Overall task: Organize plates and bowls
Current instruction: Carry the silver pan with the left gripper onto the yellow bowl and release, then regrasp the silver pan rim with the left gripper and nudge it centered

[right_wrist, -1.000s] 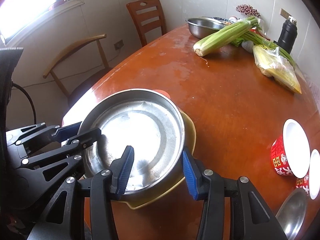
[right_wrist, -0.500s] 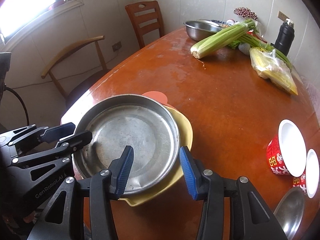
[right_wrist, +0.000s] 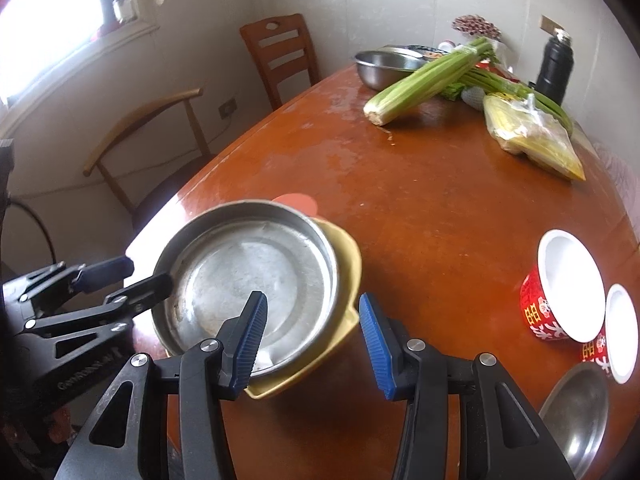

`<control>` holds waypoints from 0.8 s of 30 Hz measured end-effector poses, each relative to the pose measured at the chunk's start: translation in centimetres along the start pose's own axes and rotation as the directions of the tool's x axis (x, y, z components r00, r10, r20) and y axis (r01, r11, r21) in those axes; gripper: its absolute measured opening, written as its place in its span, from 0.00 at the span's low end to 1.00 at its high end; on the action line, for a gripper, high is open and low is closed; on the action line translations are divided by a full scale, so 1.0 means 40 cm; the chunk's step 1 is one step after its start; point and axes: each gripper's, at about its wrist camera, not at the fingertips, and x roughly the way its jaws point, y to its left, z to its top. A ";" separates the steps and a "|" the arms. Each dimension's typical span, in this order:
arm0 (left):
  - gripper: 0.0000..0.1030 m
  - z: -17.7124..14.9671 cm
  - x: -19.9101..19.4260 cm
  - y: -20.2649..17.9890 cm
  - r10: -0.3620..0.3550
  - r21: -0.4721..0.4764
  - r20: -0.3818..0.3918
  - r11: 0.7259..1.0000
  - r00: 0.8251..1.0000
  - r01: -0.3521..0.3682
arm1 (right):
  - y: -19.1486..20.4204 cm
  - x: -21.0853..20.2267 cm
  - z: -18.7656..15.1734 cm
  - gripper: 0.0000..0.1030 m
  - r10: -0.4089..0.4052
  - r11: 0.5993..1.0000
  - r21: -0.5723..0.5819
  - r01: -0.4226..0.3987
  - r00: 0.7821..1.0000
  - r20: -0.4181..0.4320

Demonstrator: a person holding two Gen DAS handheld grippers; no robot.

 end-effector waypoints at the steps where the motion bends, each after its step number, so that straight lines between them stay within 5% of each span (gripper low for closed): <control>1: 0.49 -0.002 -0.004 0.008 -0.002 -0.011 0.001 1.000 1.000 0.002 | -0.014 -0.005 0.002 0.48 0.003 1.000 0.020 -0.003 1.000 0.005; 12: 0.57 -0.045 -0.001 0.067 -0.214 -0.171 -0.024 0.963 0.977 0.207 | -0.061 0.009 -0.003 0.49 0.046 0.996 0.076 -0.044 0.999 -0.013; 24: 0.58 -0.015 0.087 0.023 -0.238 -0.176 -0.097 0.960 0.966 0.219 | -0.055 0.057 -0.006 0.49 0.061 0.997 0.056 -0.057 0.996 -0.065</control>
